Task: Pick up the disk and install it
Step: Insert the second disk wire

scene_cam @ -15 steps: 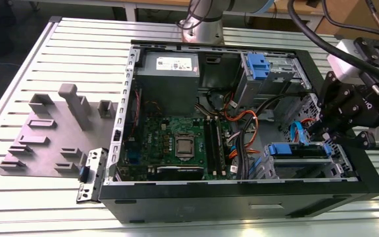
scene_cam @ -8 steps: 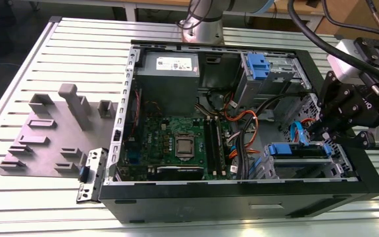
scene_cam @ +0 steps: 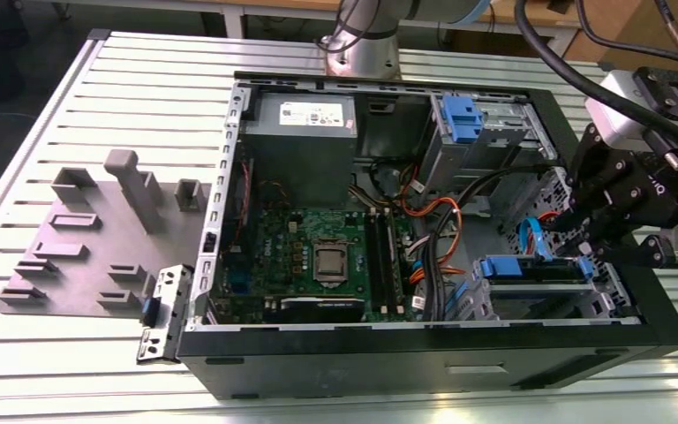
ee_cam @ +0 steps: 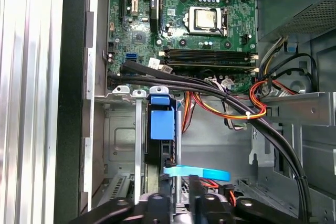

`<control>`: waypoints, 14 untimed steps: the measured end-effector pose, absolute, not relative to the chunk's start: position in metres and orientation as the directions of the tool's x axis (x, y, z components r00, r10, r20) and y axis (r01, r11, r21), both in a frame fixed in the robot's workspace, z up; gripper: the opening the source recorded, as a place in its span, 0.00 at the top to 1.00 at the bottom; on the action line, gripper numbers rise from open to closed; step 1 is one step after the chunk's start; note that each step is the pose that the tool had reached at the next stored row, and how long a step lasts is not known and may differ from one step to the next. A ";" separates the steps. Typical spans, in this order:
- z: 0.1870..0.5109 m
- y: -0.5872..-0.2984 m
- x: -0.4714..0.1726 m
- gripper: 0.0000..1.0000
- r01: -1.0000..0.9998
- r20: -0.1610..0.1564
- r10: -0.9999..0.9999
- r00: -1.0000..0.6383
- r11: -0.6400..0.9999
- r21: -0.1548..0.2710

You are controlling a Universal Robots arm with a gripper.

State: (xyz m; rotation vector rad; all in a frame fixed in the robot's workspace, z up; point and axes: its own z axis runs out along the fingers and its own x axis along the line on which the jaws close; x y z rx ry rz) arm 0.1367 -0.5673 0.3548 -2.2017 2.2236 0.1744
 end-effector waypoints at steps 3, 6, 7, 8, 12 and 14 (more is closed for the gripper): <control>0.355 -0.567 0.137 0.51 -0.997 -0.085 -0.996 -0.013 0.007 0.074; 0.355 -0.567 0.137 0.51 -0.997 -0.085 -0.996 -0.013 0.007 0.074; 0.355 -0.567 0.137 0.51 -0.997 -0.086 -0.996 -0.013 0.007 0.074; 0.355 -0.567 0.137 0.51 -0.997 -0.086 -0.996 -0.013 0.007 0.074; 0.355 -0.567 0.137 0.51 -0.997 -0.094 -0.995 -0.013 0.006 0.074; 0.355 -0.567 0.137 0.51 -0.997 -0.095 -0.995 -0.013 0.006 0.074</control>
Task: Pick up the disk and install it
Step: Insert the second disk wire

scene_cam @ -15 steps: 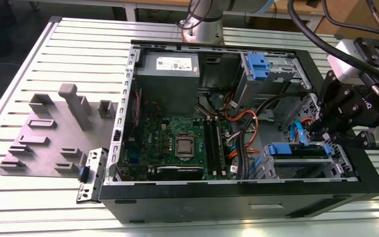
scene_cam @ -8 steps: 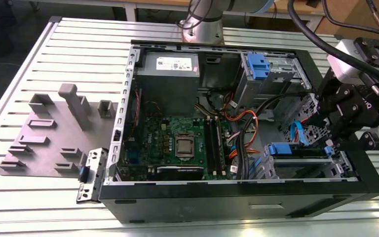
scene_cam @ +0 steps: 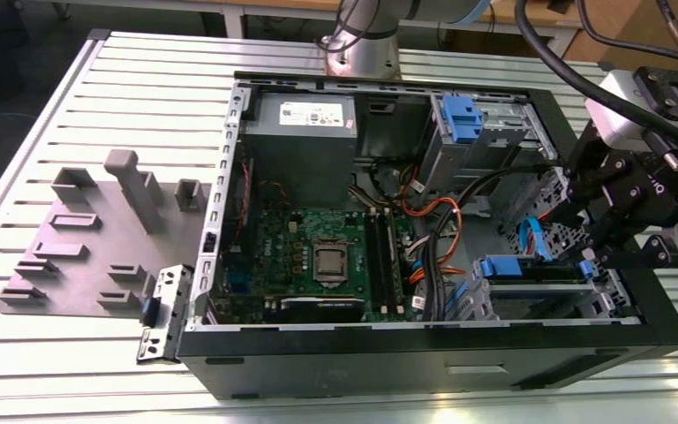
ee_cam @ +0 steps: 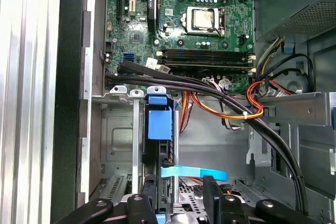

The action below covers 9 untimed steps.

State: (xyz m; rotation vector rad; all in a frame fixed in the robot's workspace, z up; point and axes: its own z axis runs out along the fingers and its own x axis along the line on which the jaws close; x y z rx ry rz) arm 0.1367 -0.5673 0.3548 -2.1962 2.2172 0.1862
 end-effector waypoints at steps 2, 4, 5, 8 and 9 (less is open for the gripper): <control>0.355 -0.567 0.137 0.51 -0.997 -0.095 -0.995 -0.013 0.006 0.074; 0.355 -0.567 0.137 0.51 -0.997 -0.095 -0.995 -0.013 0.006 0.074; 0.355 -0.567 0.137 0.51 -0.997 -0.095 -0.995 -0.013 0.006 0.074; 0.355 -0.565 0.137 0.51 -0.997 -0.096 -0.995 -0.013 0.006 0.074; 0.355 -0.563 0.137 0.51 -0.997 -0.096 -0.995 -0.013 0.006 0.074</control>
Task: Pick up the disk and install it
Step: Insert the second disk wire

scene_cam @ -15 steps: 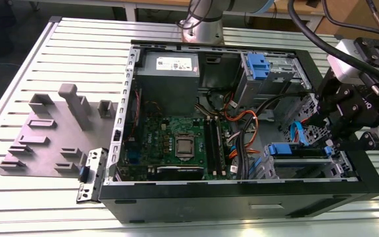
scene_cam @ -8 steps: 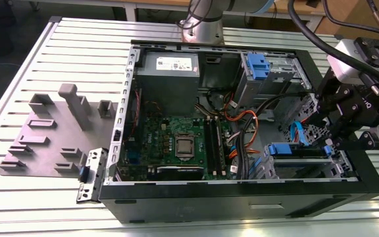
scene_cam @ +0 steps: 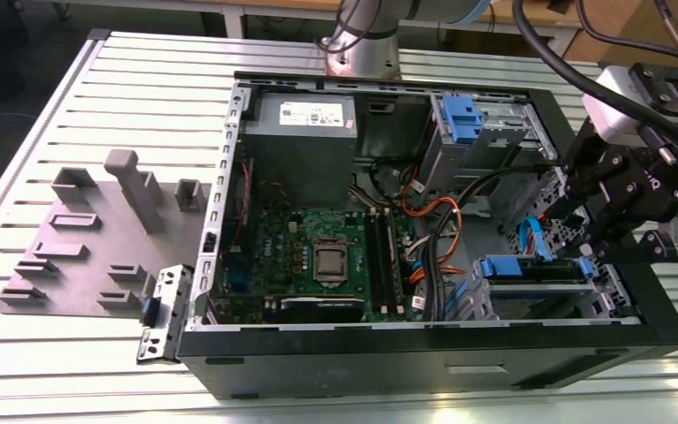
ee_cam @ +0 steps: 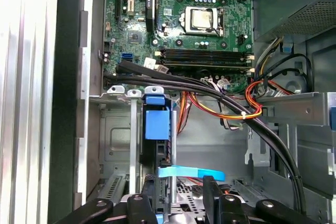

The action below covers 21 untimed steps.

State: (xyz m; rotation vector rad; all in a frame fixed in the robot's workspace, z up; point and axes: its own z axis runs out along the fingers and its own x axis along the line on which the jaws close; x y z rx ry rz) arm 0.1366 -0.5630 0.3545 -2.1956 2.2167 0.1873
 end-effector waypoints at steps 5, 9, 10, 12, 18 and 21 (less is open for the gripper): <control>0.354 -0.554 0.137 0.51 -0.997 -0.095 -0.995 -0.013 0.006 0.074; 0.351 -0.548 0.144 0.51 -0.997 -0.096 -0.995 -0.013 0.006 0.074; 0.350 -0.547 0.147 0.51 -0.997 -0.096 -0.995 -0.013 0.006 0.075; 0.349 -0.546 0.153 0.51 -0.997 -0.095 -0.995 -0.013 0.006 0.077; 0.345 -0.543 0.164 0.51 -0.997 -0.095 -0.995 -0.014 0.006 0.081; 0.341 -0.542 0.168 0.51 -0.996 -0.095 -0.995 -0.014 0.006 0.085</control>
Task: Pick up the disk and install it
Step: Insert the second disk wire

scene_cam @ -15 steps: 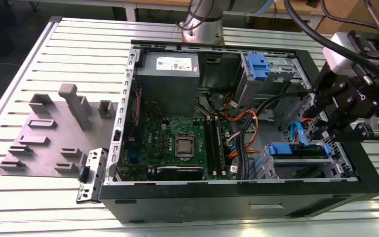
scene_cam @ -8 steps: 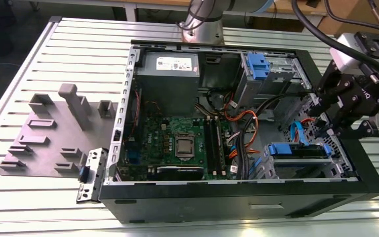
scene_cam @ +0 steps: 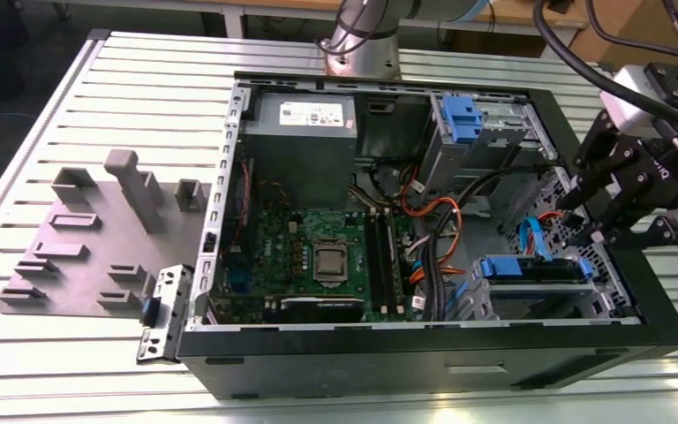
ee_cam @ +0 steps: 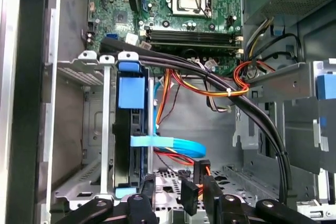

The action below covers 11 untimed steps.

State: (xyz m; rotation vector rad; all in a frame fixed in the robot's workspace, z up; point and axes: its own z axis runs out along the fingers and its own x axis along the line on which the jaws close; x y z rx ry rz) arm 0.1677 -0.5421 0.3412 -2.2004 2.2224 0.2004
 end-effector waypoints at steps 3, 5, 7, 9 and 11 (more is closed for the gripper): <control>0.339 -0.541 0.169 0.51 -0.996 -0.095 -0.995 -0.014 0.006 0.087; 0.339 -0.541 0.169 0.51 -0.996 -0.095 -0.995 -0.014 0.006 0.087; 0.339 -0.541 0.169 0.51 -0.996 -0.095 -0.995 -0.014 0.006 0.087; 0.339 -0.541 0.169 0.51 -0.996 -0.095 -0.995 -0.014 0.006 0.087; 0.339 -0.541 0.169 0.53 -0.996 -0.095 -0.995 -0.014 0.006 0.087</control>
